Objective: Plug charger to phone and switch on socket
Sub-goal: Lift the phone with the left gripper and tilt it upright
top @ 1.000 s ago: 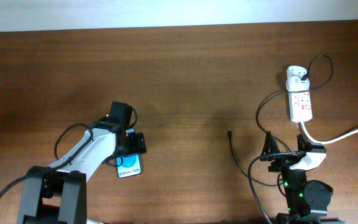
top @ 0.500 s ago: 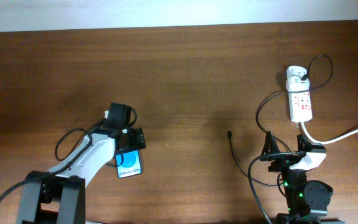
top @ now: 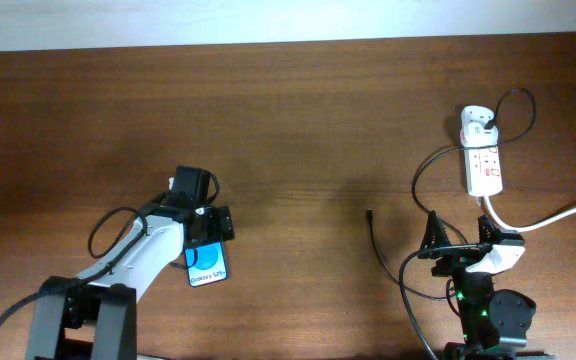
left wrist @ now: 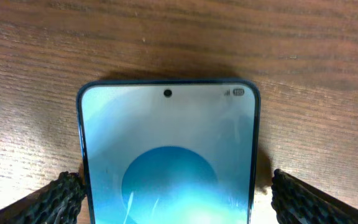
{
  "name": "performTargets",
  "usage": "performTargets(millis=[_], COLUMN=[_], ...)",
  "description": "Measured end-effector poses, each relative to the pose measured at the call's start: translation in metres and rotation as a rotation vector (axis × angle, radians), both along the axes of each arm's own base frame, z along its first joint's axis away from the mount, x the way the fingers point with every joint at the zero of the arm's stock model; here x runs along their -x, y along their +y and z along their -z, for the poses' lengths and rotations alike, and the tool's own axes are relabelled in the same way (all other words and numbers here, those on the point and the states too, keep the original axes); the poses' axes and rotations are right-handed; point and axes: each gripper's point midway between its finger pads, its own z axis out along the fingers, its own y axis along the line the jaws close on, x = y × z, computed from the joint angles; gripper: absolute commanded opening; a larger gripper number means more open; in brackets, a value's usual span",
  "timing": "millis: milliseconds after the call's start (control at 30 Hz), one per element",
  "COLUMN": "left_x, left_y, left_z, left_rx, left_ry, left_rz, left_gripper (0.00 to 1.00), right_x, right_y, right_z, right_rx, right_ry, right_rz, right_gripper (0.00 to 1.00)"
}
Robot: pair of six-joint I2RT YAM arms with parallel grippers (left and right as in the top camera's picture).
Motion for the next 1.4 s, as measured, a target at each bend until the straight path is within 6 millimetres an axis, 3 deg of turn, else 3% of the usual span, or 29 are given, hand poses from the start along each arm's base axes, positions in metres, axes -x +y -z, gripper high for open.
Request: performTargets(millis=[100, 367, 467, 833, 1100, 1267, 1333, 1400], left_x=[0.015, 0.022, 0.022, 0.025, -0.014, -0.015, -0.014, -0.013], left_y=[0.0, 0.0, 0.0, -0.02, -0.038, -0.047, -0.049, -0.052], left_z=[0.002, 0.003, 0.003, -0.006, -0.064, -0.086, -0.111, -0.149], left_rx=[0.003, 0.008, 0.008, 0.112, 0.173, 0.225, 0.253, 0.292], left_ry=[0.066, 0.095, 0.098, 0.198, 0.171, 0.154, 0.08, -0.038], left_rz=[0.01, 0.009, 0.009, 0.004, 0.014, 0.026, 0.039, 0.06], left_gripper=[0.97, 0.53, 0.48, 0.45, 0.43, 0.44, 0.44, 0.45], right_x=[0.0, 0.0, 0.0, 0.0, 0.0, 0.0, 0.0, 0.0], right_y=[0.0, 0.0, 0.0, 0.0, 0.0, 0.0, 0.0, 0.0], right_z=[0.0, 0.0, 0.0, 0.0, 0.0, 0.0, 0.0, 0.0], right_rx=[0.0, 0.0, 0.0, 0.0, 0.0, 0.0, 0.0, 0.0], right_ry=[0.0, 0.0, 0.0, 0.0, 0.0, 0.0, 0.0, 0.0], right_rz=[0.0, 0.0, 0.0, 0.0, 0.0, 0.0, 0.0, 0.0], right_gripper=[0.98, 0.98, 0.98, 0.98, 0.98, 0.98, 0.99, 0.98])
